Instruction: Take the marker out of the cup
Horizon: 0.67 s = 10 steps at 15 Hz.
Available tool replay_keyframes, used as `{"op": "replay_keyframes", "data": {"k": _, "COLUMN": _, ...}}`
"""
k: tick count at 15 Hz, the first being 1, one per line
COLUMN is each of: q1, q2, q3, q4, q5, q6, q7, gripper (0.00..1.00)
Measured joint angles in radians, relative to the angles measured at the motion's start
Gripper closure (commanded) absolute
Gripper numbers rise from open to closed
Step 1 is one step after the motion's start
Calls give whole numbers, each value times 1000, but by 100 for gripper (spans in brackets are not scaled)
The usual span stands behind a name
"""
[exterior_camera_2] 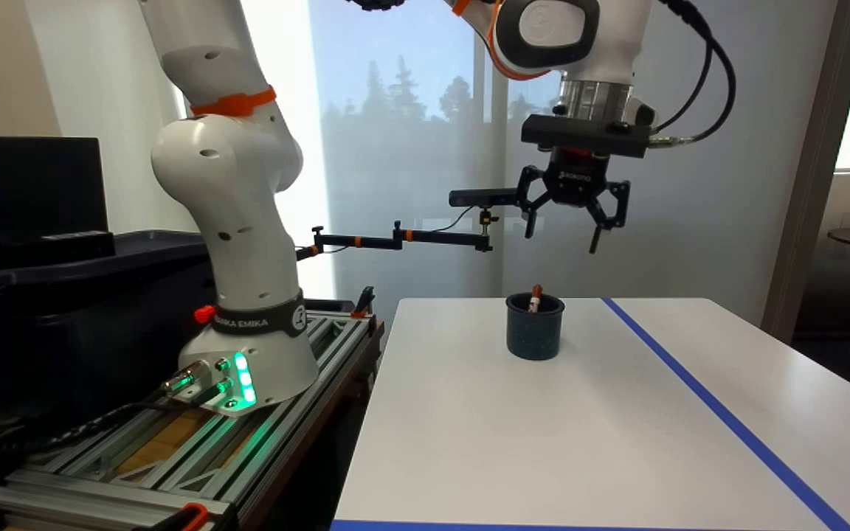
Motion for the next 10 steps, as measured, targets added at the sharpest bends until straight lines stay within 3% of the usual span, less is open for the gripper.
{"op": "replay_keyframes", "data": {"k": 5, "q1": 23, "q2": 0, "q3": 11, "q4": -33, "q5": 113, "q6": 3, "q7": -237, "gripper": 0}}
{"op": "replay_keyframes", "data": {"k": 10, "q1": 29, "q2": 6, "q3": 15, "q4": -68, "q5": 237, "q6": 75, "q7": -354, "gripper": 0}}
